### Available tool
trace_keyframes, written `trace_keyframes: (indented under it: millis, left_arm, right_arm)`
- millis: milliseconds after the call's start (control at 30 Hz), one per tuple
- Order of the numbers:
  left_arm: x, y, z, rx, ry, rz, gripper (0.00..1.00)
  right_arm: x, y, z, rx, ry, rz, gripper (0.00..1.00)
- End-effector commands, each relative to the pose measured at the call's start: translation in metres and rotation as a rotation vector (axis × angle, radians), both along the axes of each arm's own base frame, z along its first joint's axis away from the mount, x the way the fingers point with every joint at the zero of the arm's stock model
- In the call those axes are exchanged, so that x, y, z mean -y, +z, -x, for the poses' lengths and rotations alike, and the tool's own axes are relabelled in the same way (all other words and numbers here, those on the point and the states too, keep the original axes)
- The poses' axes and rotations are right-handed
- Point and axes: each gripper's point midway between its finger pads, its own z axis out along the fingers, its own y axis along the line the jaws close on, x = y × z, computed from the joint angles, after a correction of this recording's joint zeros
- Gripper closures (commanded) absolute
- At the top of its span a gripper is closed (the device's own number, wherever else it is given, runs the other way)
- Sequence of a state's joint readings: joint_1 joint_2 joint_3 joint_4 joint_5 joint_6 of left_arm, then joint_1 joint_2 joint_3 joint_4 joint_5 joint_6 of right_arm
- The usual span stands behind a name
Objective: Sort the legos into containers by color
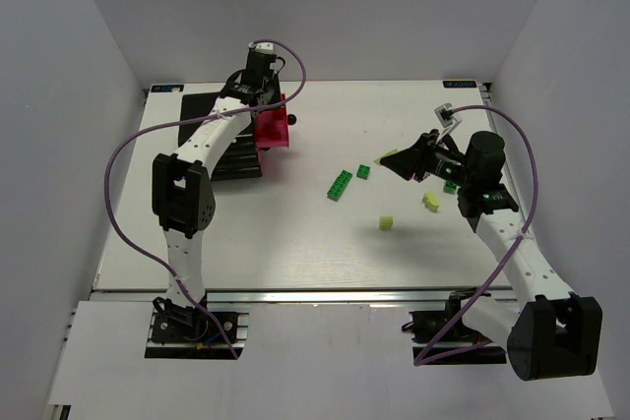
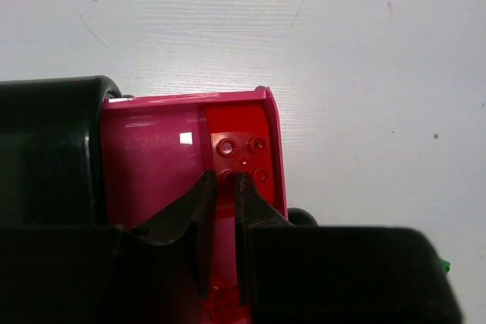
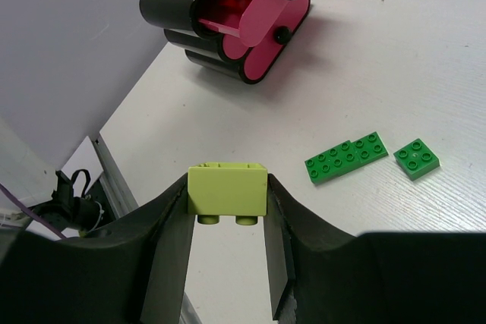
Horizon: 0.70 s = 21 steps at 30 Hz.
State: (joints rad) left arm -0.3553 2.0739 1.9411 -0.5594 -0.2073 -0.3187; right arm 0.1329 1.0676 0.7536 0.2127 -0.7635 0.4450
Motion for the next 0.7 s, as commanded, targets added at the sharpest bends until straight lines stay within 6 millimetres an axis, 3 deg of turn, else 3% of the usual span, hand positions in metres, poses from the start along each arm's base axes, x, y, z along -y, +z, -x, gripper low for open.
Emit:
trace_keyframes:
  millis: [0, 533, 667]
  left_arm:
    - [-0.008, 0.008, 0.004, 0.012, 0.014, -0.014, 0.86]
    - [-0.023, 0.045, 0.011, 0.073, 0.012, -0.115, 0.90]
    - [-0.025, 0.043, 0.013, 0.066, 0.013, -0.130, 0.90]
  right_arm:
    - [0.000, 0.008, -0.001, 0.039, 0.008, -0.010, 1.00]
    - [0.000, 0.007, -0.001, 0.033, 0.009, -0.012, 1.00]
    - [0.000, 0.008, -0.001, 0.035, 0.009, -0.012, 1.00]
